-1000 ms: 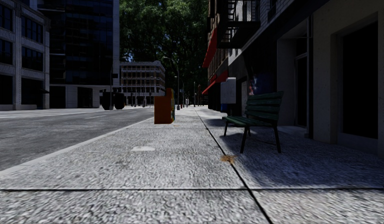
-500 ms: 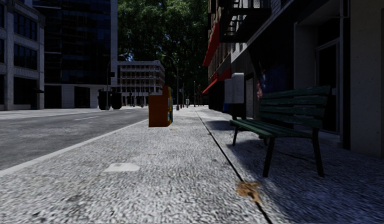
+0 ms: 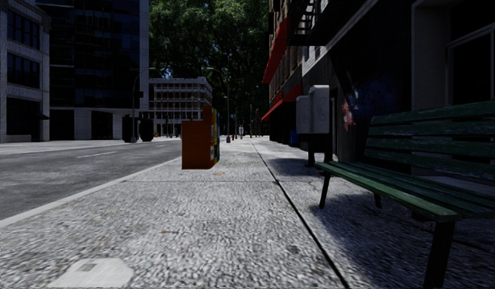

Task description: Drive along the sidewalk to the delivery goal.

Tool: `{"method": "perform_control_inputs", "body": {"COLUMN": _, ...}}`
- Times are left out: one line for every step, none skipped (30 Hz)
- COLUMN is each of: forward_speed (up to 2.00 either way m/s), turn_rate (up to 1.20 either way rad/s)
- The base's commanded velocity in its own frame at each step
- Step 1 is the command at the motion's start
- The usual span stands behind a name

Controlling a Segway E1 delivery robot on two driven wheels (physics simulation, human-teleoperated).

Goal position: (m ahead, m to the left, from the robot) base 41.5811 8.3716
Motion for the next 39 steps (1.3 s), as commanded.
{"method": "perform_control_inputs", "body": {"forward_speed": 2.00, "turn_rate": 0.00}}
{"method": "perform_control_inputs", "body": {"forward_speed": 2.00, "turn_rate": 0.00}}
{"method": "perform_control_inputs", "body": {"forward_speed": 2.00, "turn_rate": 0.00}}
{"method": "perform_control_inputs", "body": {"forward_speed": 2.00, "turn_rate": 0.00}}
{"method": "perform_control_inputs", "body": {"forward_speed": 2.00, "turn_rate": 0.00}}
{"method": "perform_control_inputs", "body": {"forward_speed": 2.00, "turn_rate": 0.00}}
{"method": "perform_control_inputs", "body": {"forward_speed": 2.00, "turn_rate": 0.00}}
{"method": "perform_control_inputs", "body": {"forward_speed": 2.00, "turn_rate": 0.00}}
{"method": "perform_control_inputs", "body": {"forward_speed": 2.00, "turn_rate": 0.00}}
{"method": "perform_control_inputs", "body": {"forward_speed": 2.00, "turn_rate": 0.00}}
{"method": "perform_control_inputs", "body": {"forward_speed": 2.00, "turn_rate": 0.00}}
{"method": "perform_control_inputs", "body": {"forward_speed": 2.00, "turn_rate": 0.00}}
{"method": "perform_control_inputs", "body": {"forward_speed": 2.00, "turn_rate": 0.00}}
{"method": "perform_control_inputs", "body": {"forward_speed": 2.00, "turn_rate": 0.00}}
{"method": "perform_control_inputs", "body": {"forward_speed": 2.00, "turn_rate": 0.00}}
{"method": "perform_control_inputs", "body": {"forward_speed": 2.00, "turn_rate": 0.00}}
{"method": "perform_control_inputs", "body": {"forward_speed": 2.00, "turn_rate": 0.00}}
{"method": "perform_control_inputs", "body": {"forward_speed": 2.00, "turn_rate": 0.00}}
{"method": "perform_control_inputs", "body": {"forward_speed": 2.00, "turn_rate": 0.00}}
{"method": "perform_control_inputs", "body": {"forward_speed": 2.00, "turn_rate": 0.00}}
{"method": "perform_control_inputs", "body": {"forward_speed": 2.00, "turn_rate": 0.00}}
{"method": "perform_control_inputs", "body": {"forward_speed": 2.00, "turn_rate": 0.00}}
{"method": "perform_control_inputs", "body": {"forward_speed": 2.00, "turn_rate": 0.00}}
{"method": "perform_control_inputs", "body": {"forward_speed": 2.00, "turn_rate": 0.00}}
{"method": "perform_control_inputs", "body": {"forward_speed": 2.00, "turn_rate": 0.00}}
{"method": "perform_control_inputs", "body": {"forward_speed": 2.00, "turn_rate": 0.00}}
{"method": "perform_control_inputs", "body": {"forward_speed": 2.00, "turn_rate": 0.00}}
{"method": "perform_control_inputs", "body": {"forward_speed": 2.00, "turn_rate": 0.00}}
{"method": "perform_control_inputs", "body": {"forward_speed": 2.00, "turn_rate": 0.00}}
{"method": "perform_control_inputs", "body": {"forward_speed": 2.00, "turn_rate": 0.00}}
{"method": "perform_control_inputs", "body": {"forward_speed": 2.00, "turn_rate": 0.00}}
{"method": "perform_control_inputs", "body": {"forward_speed": 2.00, "turn_rate": 0.00}}
{"method": "perform_control_inputs", "body": {"forward_speed": 2.00, "turn_rate": 0.00}}
{"method": "perform_control_inputs", "body": {"forward_speed": 2.00, "turn_rate": 0.00}}
{"method": "perform_control_inputs", "body": {"forward_speed": 2.00, "turn_rate": 0.00}}
{"method": "perform_control_inputs", "body": {"forward_speed": 2.00, "turn_rate": 0.00}}
{"method": "perform_control_inputs", "body": {"forward_speed": 2.00, "turn_rate": 0.00}}
{"method": "perform_control_inputs", "body": {"forward_speed": 2.00, "turn_rate": 0.00}}
{"method": "perform_control_inputs", "body": {"forward_speed": 2.00, "turn_rate": 0.00}}
